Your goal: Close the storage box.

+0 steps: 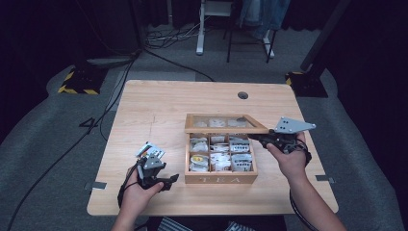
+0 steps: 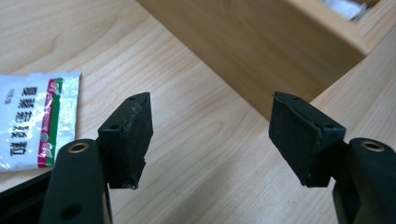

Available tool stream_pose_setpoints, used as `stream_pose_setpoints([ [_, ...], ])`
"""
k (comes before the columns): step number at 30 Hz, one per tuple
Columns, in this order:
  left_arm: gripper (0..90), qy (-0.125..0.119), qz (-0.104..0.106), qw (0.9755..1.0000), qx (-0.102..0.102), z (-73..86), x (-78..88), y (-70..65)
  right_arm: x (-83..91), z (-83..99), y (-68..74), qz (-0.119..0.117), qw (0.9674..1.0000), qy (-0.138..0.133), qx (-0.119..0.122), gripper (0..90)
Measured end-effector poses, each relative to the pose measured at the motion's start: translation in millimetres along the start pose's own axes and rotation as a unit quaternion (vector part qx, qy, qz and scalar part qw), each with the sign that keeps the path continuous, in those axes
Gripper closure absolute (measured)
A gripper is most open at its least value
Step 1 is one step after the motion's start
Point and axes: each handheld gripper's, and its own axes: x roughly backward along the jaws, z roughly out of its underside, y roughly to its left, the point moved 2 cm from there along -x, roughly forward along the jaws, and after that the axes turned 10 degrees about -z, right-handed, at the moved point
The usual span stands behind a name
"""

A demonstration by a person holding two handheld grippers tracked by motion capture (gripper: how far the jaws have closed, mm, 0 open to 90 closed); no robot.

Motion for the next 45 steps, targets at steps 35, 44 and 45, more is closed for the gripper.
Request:
stream_pose_setpoints([
  [35,25.3,0.005,-0.015,0.9991,-0.040,12.7,-20.6,-2.6,15.5,9.6,16.6,-0.039,0.9933,0.099,-0.044,90.0],
  [44,25.2,0.005,-0.015,0.9990,-0.042,12.6,-20.7,-2.6,12.6,13.7,20.7,-0.057,0.9829,0.166,-0.058,89.6],
  [45,25.1,0.006,-0.015,0.9989,-0.043,12.6,-20.6,-2.6,12.4,14.1,21.0,-0.059,0.9815,0.173,-0.059,89.6],
])
